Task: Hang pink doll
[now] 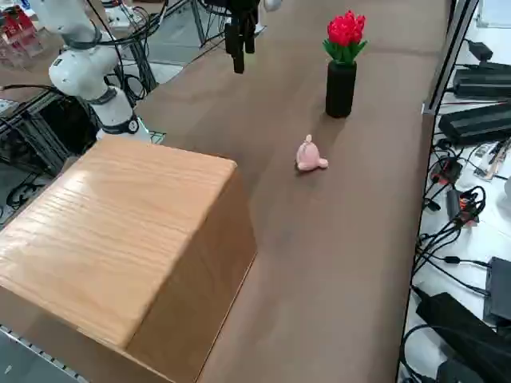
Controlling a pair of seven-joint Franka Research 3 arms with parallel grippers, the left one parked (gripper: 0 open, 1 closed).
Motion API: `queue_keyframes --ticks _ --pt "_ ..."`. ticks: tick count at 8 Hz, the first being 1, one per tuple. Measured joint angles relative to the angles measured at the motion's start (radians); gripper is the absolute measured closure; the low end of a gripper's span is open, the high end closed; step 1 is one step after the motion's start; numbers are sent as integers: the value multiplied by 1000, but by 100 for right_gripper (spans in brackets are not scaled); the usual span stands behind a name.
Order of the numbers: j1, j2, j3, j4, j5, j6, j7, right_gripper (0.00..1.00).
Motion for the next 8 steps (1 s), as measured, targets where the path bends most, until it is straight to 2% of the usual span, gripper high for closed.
queue_keyframes --ticks 6,8 --pt "6 42 -2 64 0 -4 20 0" --pt "1 47 -13 80 -2 -64 21 0"
